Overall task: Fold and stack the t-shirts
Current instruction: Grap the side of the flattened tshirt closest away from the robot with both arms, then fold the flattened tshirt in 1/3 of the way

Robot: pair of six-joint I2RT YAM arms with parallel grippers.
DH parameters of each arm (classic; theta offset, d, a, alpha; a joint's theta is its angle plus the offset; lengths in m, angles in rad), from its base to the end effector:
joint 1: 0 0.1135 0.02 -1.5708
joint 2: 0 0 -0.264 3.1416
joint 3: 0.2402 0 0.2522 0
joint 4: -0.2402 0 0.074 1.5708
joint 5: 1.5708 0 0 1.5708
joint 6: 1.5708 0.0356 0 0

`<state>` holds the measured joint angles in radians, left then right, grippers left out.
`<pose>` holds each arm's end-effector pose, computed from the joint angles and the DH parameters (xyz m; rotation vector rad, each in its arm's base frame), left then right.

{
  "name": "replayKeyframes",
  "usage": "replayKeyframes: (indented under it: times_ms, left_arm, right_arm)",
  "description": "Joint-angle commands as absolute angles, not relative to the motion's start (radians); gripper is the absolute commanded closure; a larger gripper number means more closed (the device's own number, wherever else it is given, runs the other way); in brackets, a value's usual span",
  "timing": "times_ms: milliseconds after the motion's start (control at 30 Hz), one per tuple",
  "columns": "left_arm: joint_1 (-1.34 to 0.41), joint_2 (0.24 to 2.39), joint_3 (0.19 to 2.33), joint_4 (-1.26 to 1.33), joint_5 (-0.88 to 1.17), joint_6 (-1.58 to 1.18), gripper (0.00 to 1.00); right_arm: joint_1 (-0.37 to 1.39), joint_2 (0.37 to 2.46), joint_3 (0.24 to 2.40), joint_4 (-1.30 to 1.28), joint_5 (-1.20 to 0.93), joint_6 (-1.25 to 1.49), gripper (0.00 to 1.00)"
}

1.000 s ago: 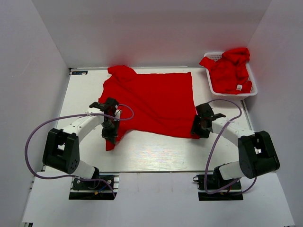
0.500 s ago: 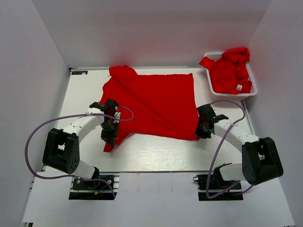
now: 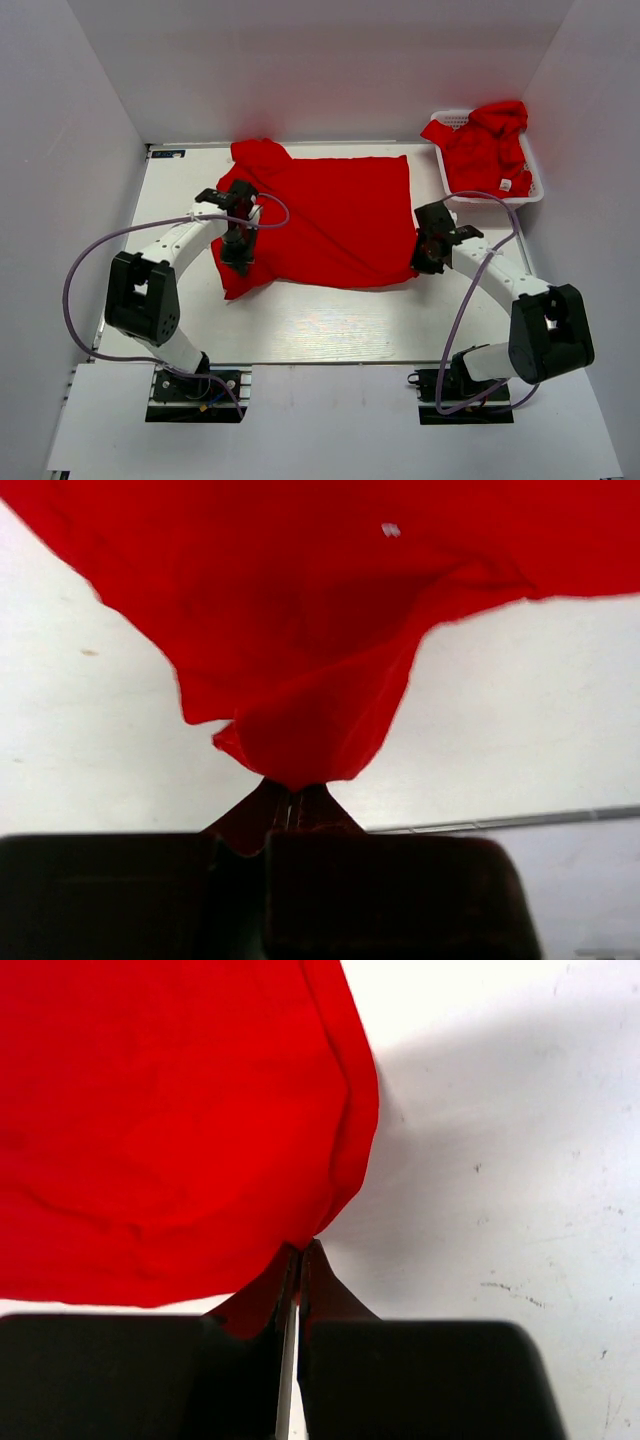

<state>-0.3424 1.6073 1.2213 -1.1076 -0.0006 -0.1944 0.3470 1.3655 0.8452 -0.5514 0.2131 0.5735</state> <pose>0.2709 -0.0965 0.2314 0.2267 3.0585 -0.0305 0.2477 0.0816 0.2067 0.3646 2.5775 0.0452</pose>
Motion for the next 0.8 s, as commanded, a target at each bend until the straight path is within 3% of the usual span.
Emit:
replayKeyframes:
  times_ms: [0, 400, 767]
  left_arm:
    - [-0.345, 1.627, 1.302, -1.103, -0.104, -0.15, 1.0]
    - [-0.345, 1.857, 1.56, -1.04, -0.467, -0.038, 1.0]
    - [-0.354, 1.927, 1.626, -0.868, -0.489, 0.173, 1.0]
  right_arm:
    - [0.341, 1.384, 0.907, -0.552, 0.235, 0.552, 1.0]
    - [0.334, 1.454, 1.015, -0.532, 0.276, 0.551, 1.0]
    - [0.33, 1.48, 1.045, -0.483, 0.272, 0.54, 1.0]
